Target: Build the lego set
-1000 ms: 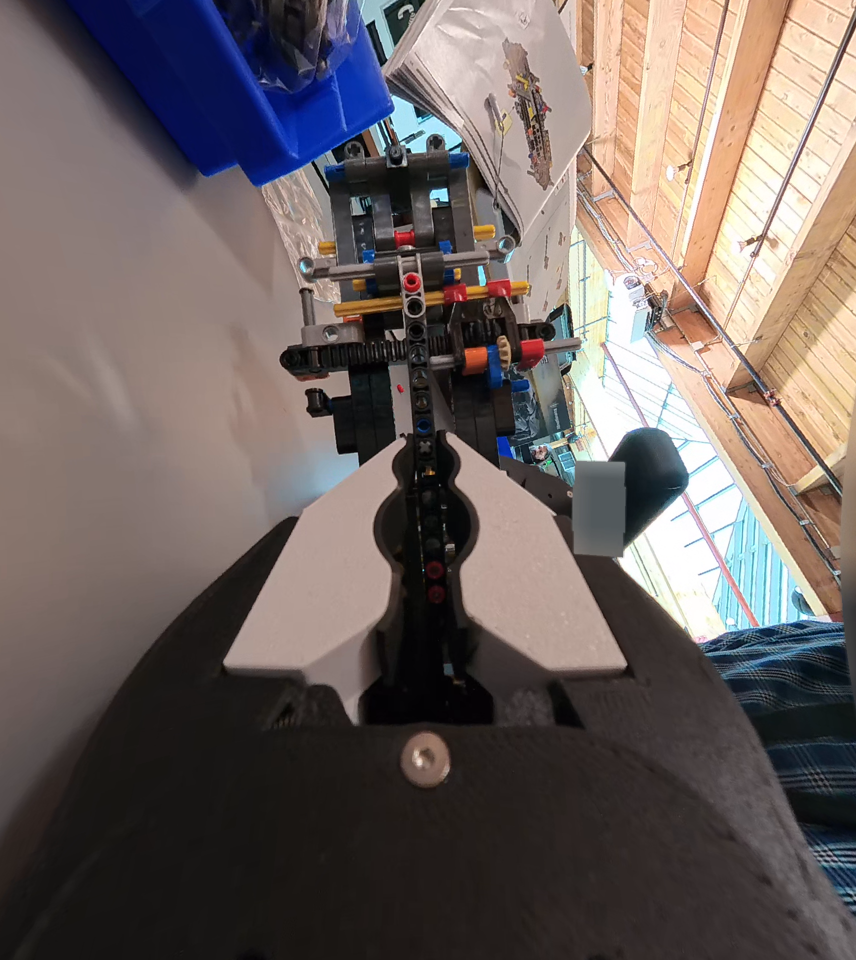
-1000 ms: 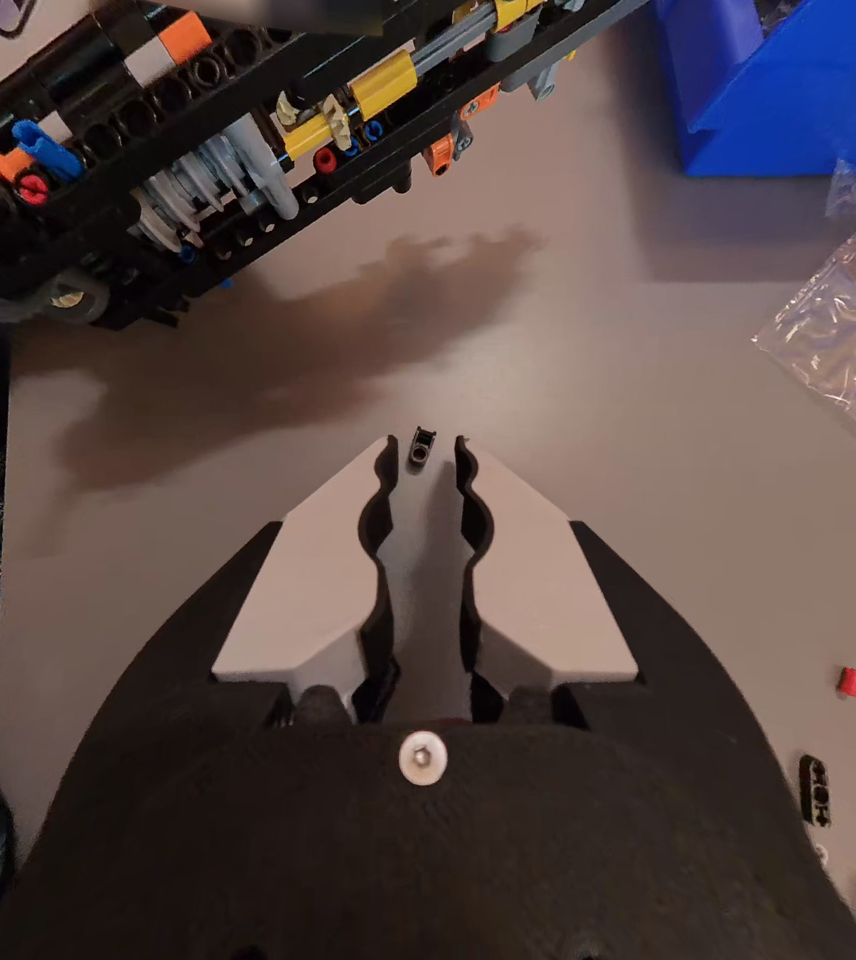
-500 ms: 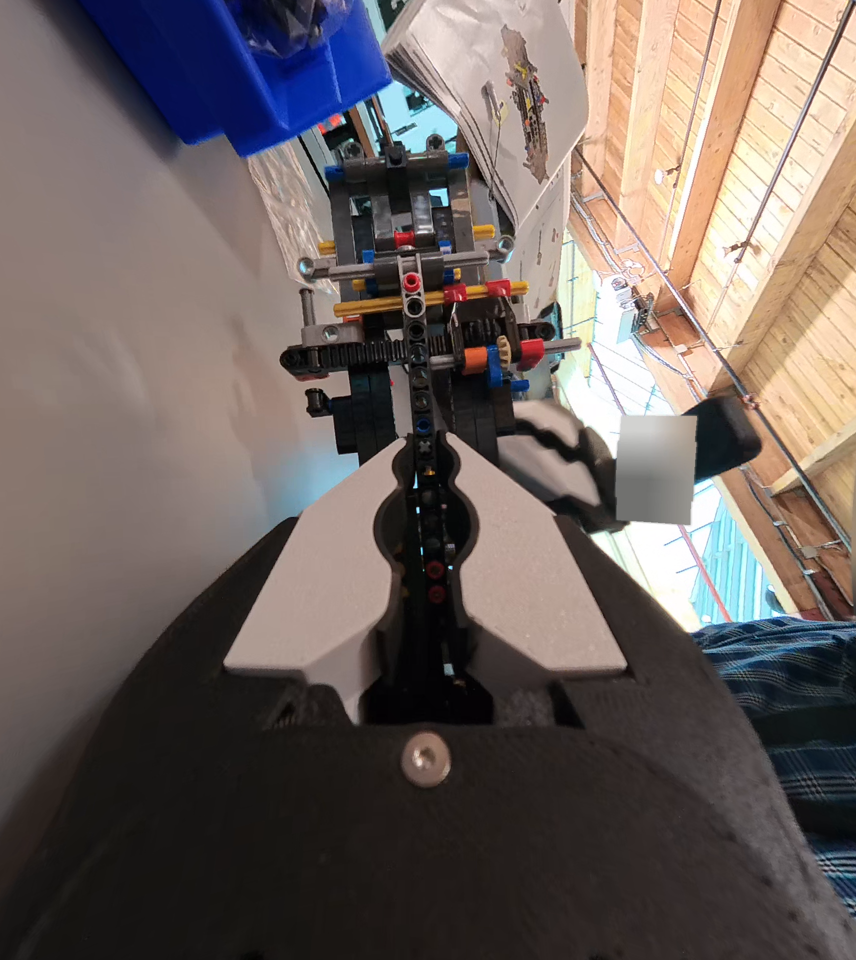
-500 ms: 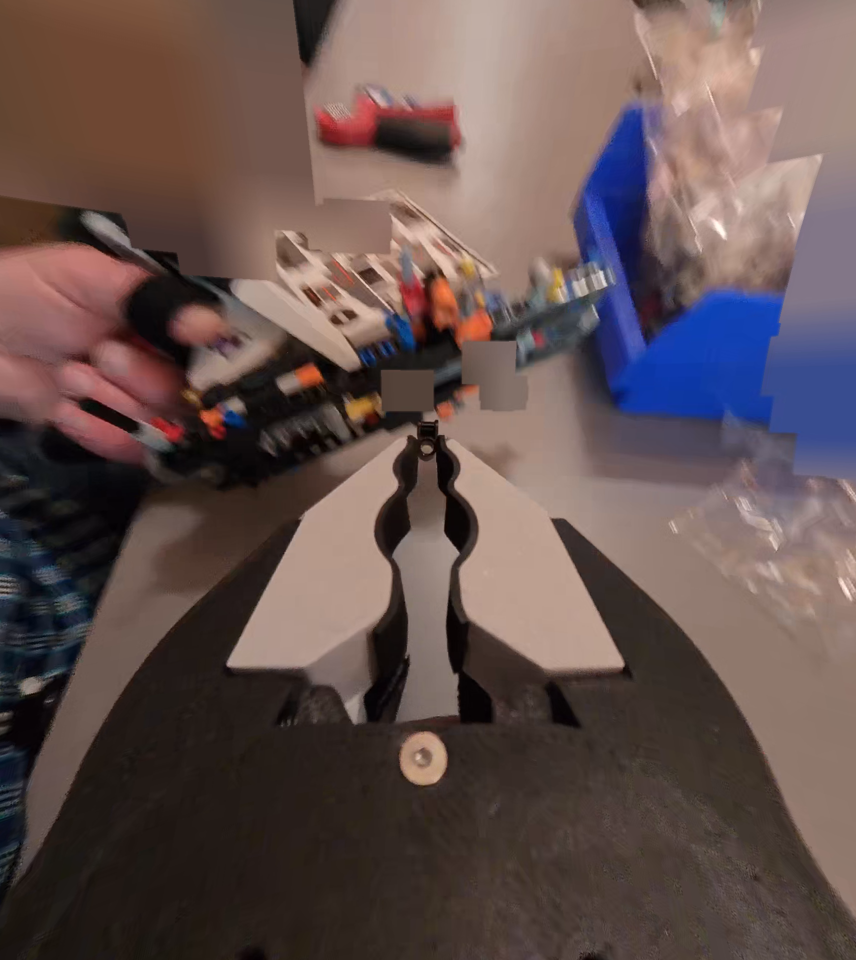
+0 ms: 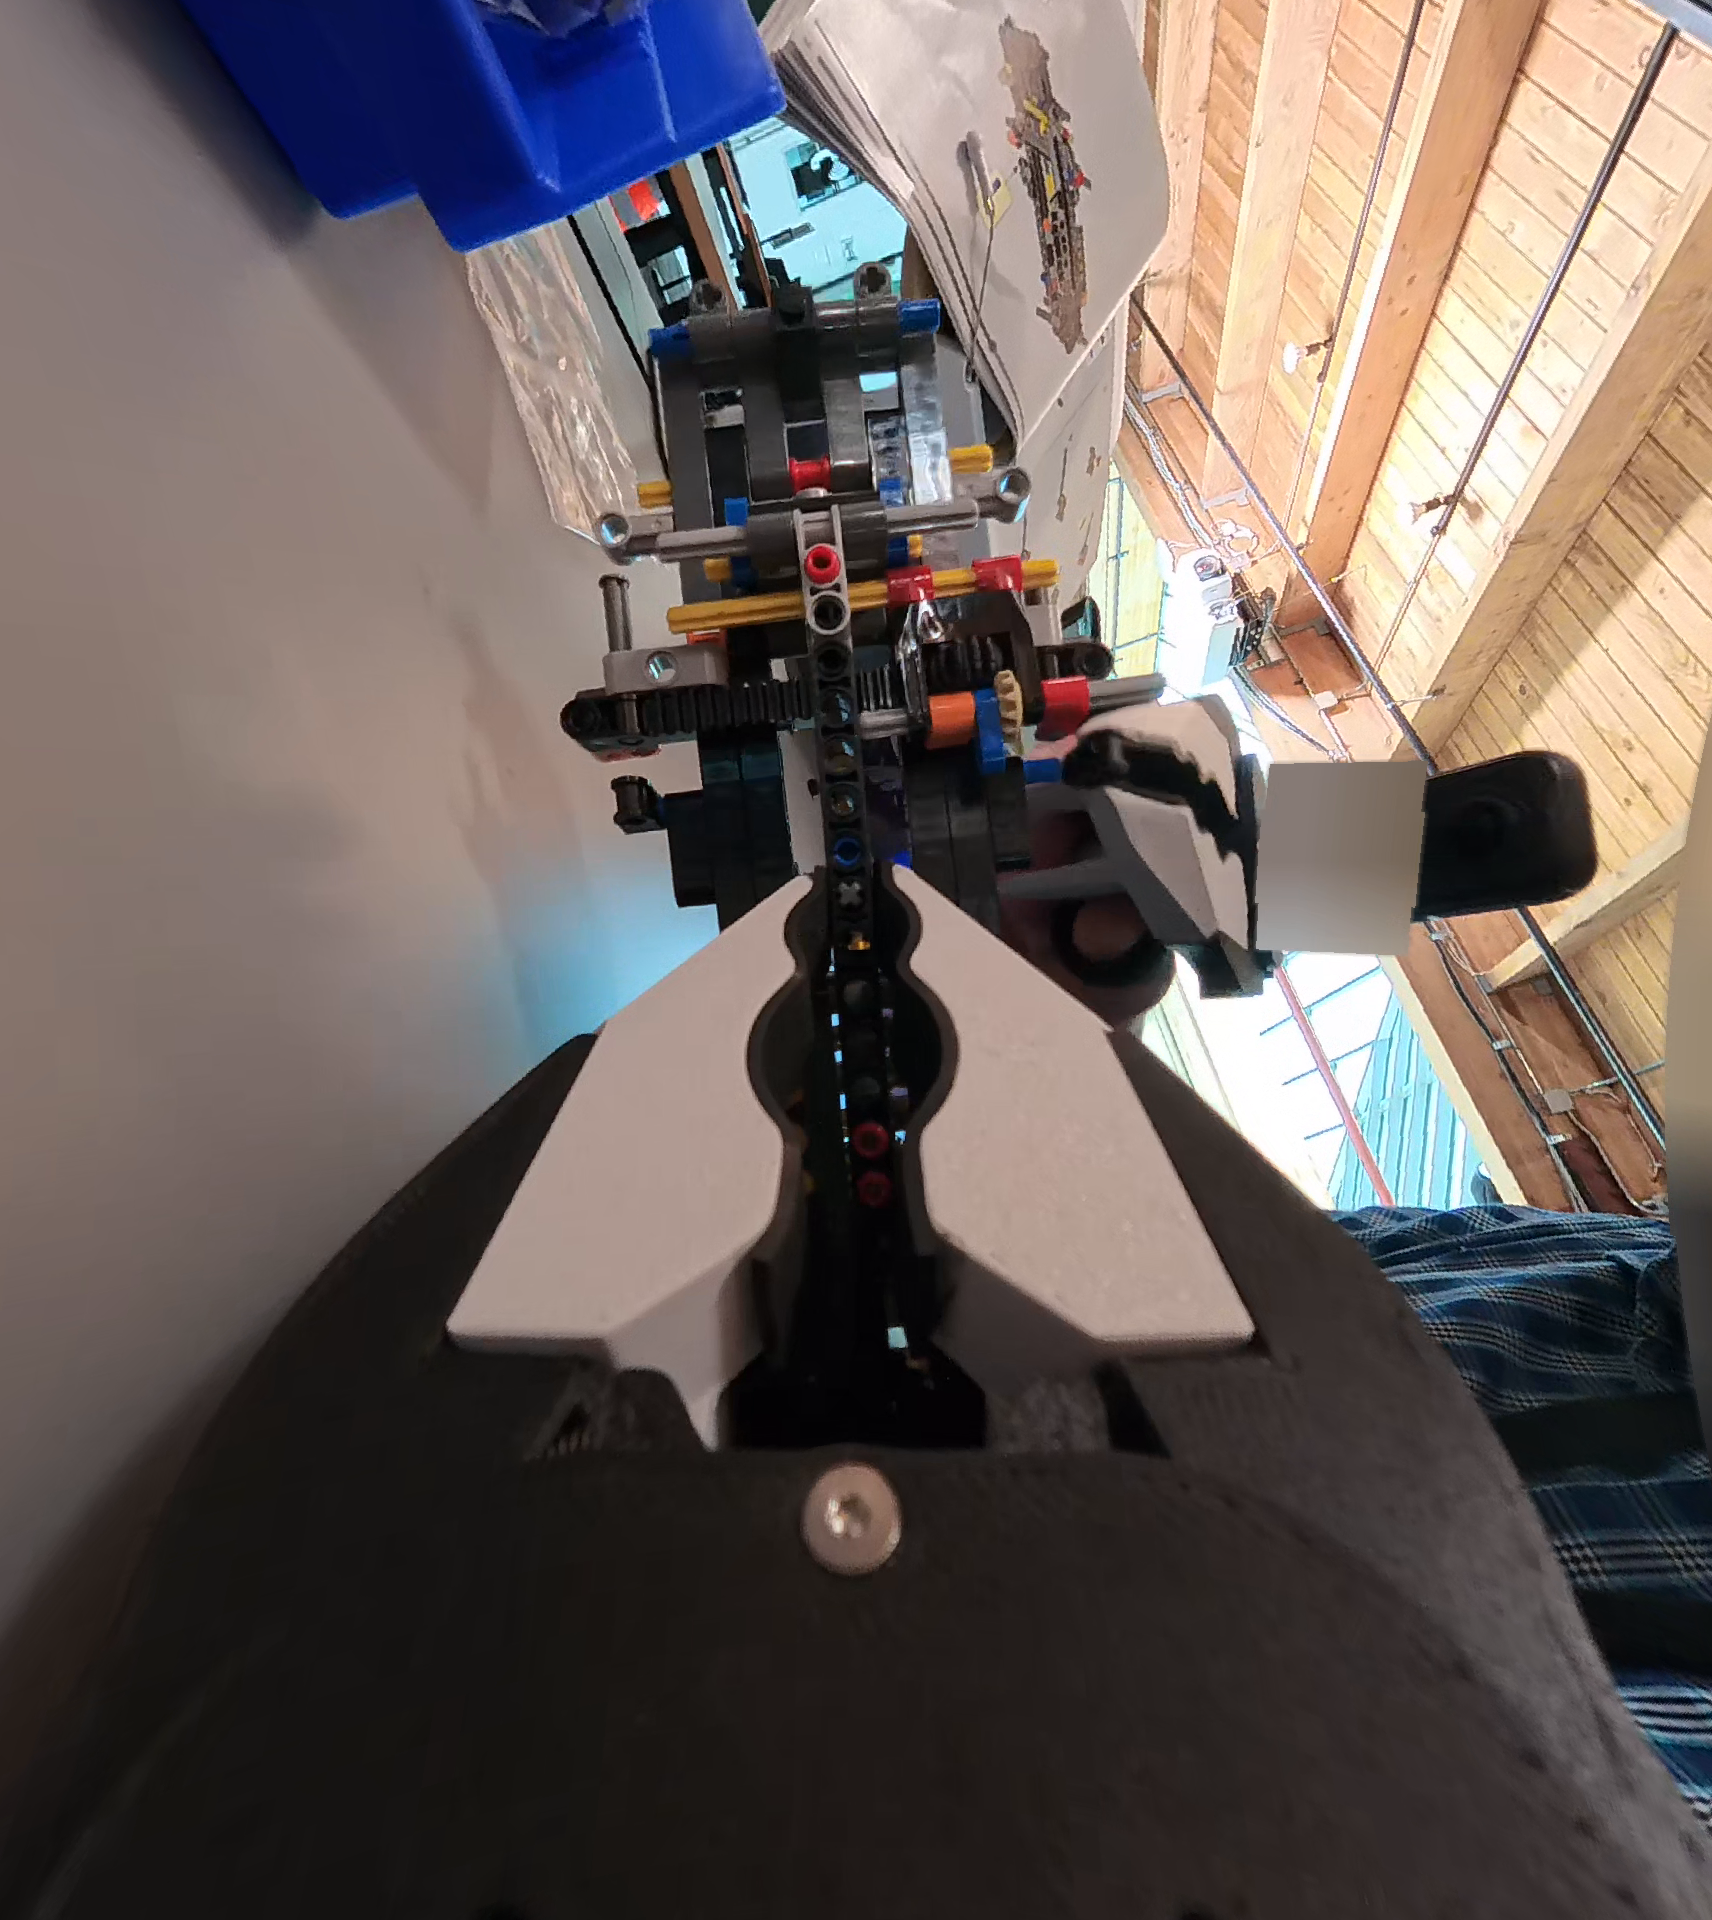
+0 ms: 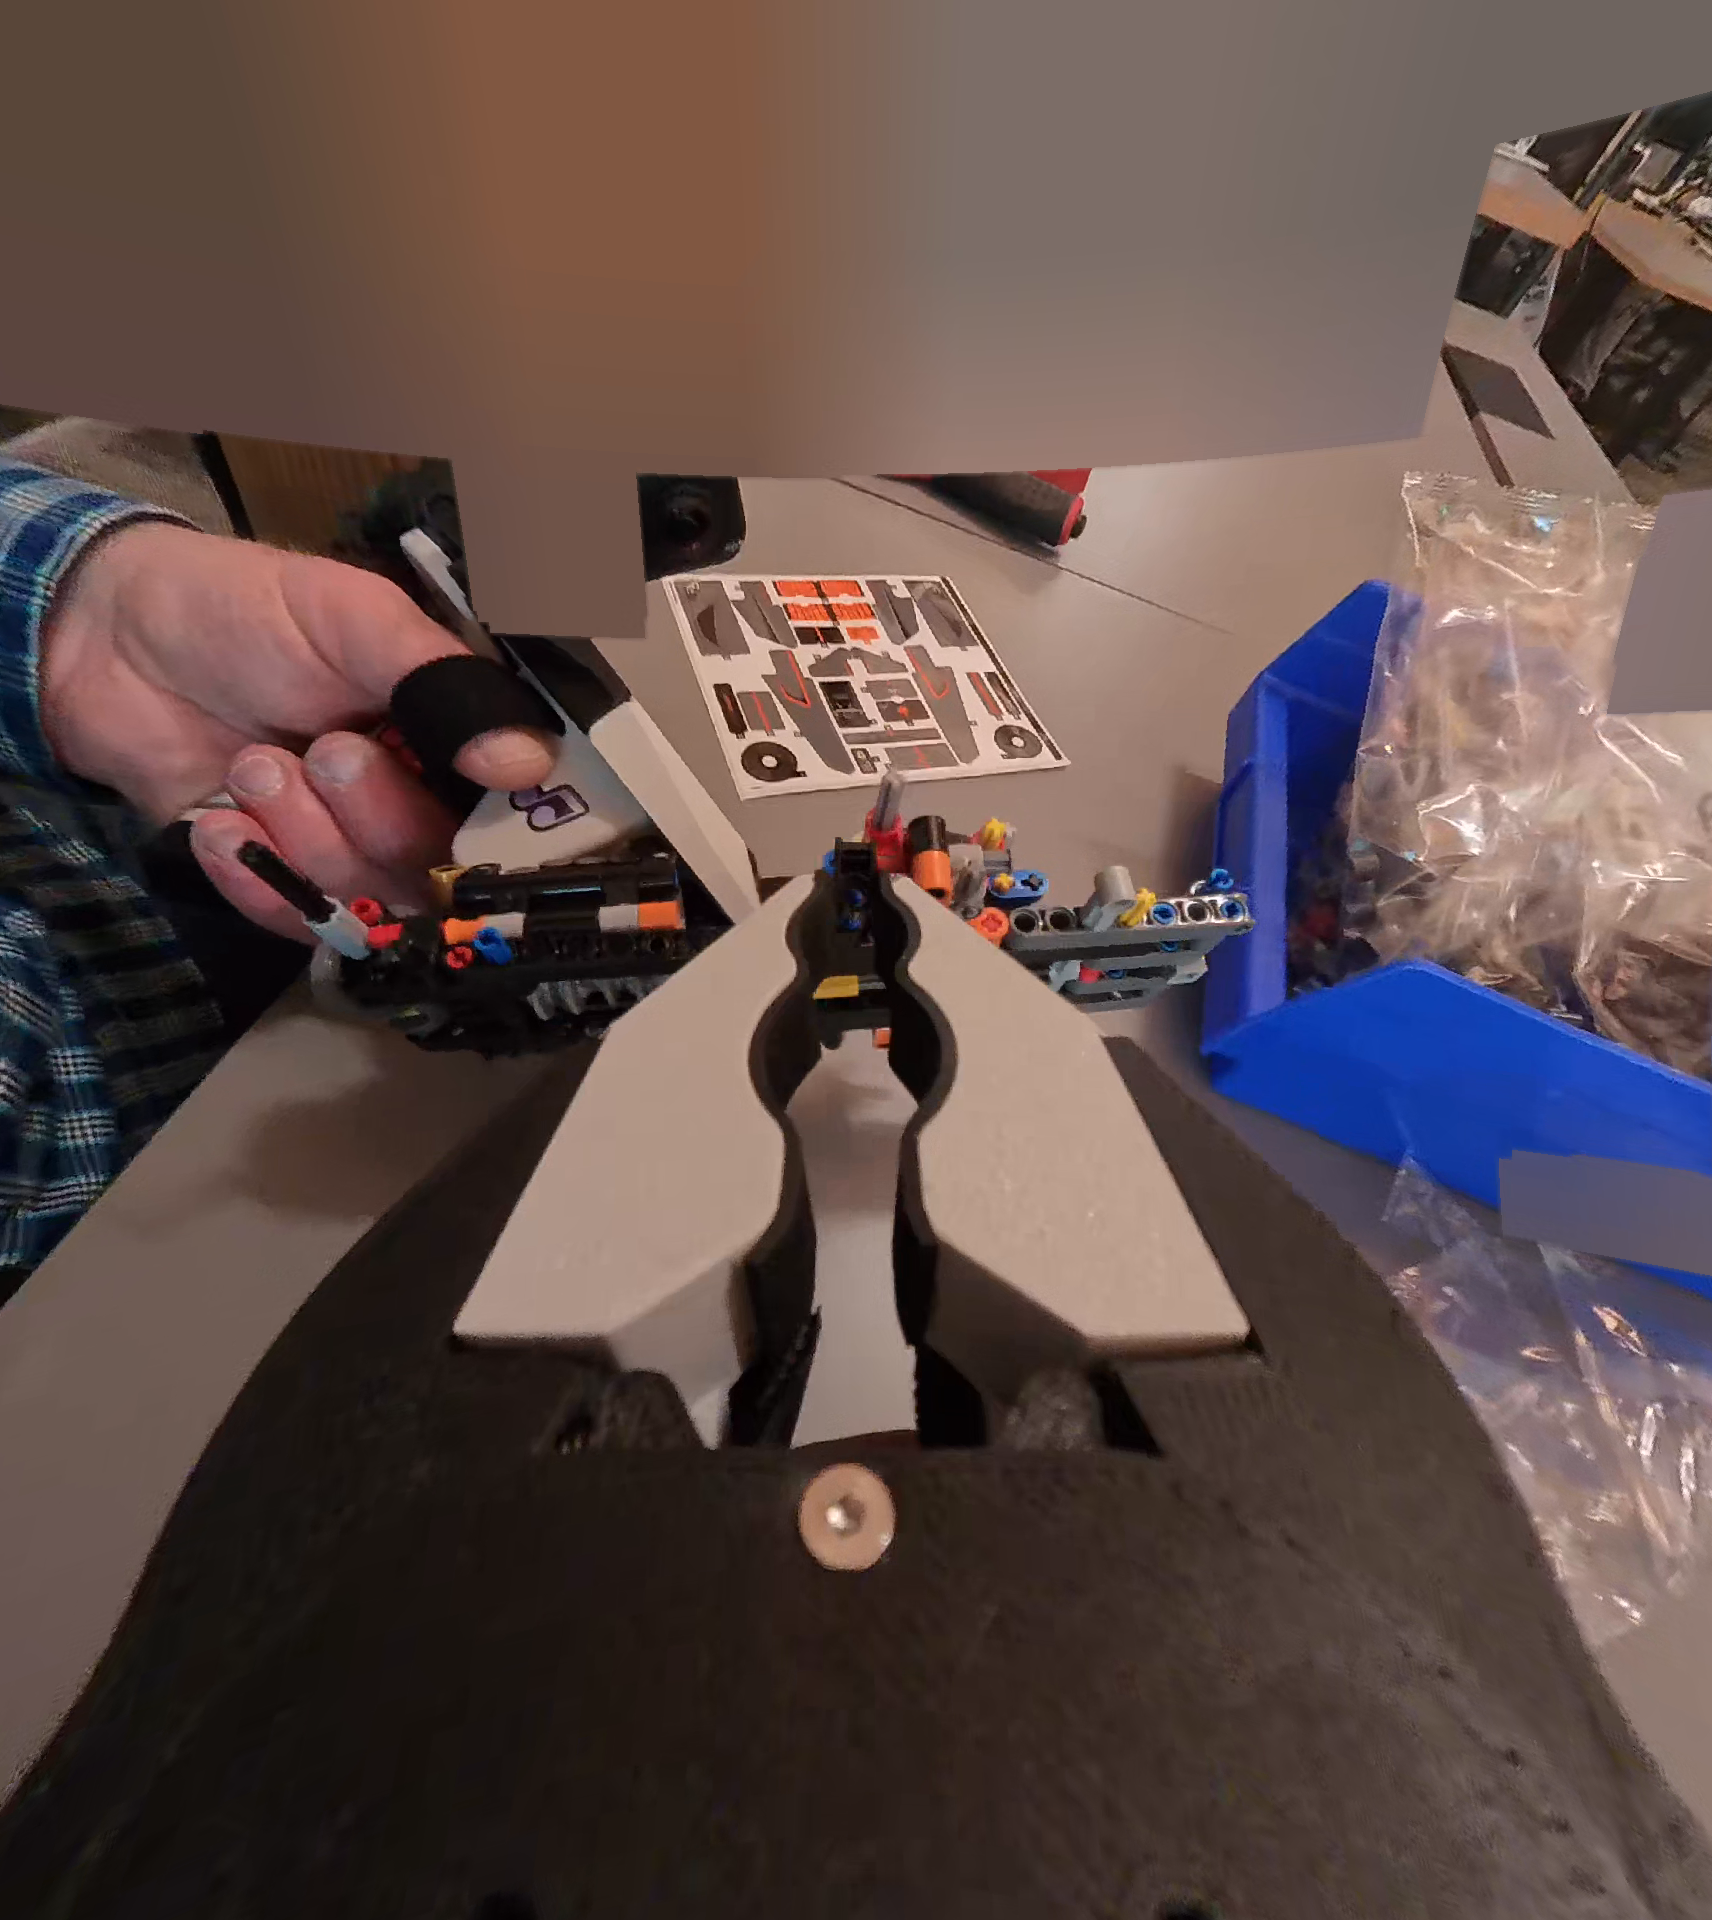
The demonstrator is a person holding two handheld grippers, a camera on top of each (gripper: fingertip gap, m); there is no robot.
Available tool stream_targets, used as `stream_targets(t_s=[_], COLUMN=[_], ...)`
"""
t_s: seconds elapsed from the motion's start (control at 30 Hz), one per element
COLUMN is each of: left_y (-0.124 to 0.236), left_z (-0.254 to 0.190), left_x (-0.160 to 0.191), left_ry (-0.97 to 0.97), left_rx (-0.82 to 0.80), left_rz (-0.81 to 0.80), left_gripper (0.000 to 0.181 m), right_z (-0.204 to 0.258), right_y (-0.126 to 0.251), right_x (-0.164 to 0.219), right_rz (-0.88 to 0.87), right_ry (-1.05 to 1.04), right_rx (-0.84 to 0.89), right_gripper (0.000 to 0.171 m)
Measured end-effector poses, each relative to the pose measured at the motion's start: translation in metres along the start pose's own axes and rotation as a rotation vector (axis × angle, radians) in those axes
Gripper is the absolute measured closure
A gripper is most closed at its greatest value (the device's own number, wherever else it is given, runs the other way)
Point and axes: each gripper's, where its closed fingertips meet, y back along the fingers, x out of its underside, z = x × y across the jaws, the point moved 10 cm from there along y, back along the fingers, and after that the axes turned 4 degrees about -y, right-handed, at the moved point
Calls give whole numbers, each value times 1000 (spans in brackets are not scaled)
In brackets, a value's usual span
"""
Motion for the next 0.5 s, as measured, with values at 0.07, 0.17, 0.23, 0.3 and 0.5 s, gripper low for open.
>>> stream_targets(t_s=[0.07,0.17,0.23,0.3,0.5], left_y=[-1,-2,-2,-3,-3], left_z=[0,0,0,0,1], left_x=[1,1,1,2,2], left_ry=[-3,-2,-2,0,5], left_rx=[-4,-13,-16,-13,-19], left_rz=[7,13,18,17,22], left_gripper=[176,175,175,175,175], right_z=[-2,-4,-5,-6,-10], right_y=[-2,-3,-2,-1,0], right_x=[0,-1,-1,-2,3], right_rz=[19,50,66,66,71], right_ry=[1,23,33,33,19], right_rx=[-15,-36,-55,-79,-104], right_gripper=[167,167,167,167,167])
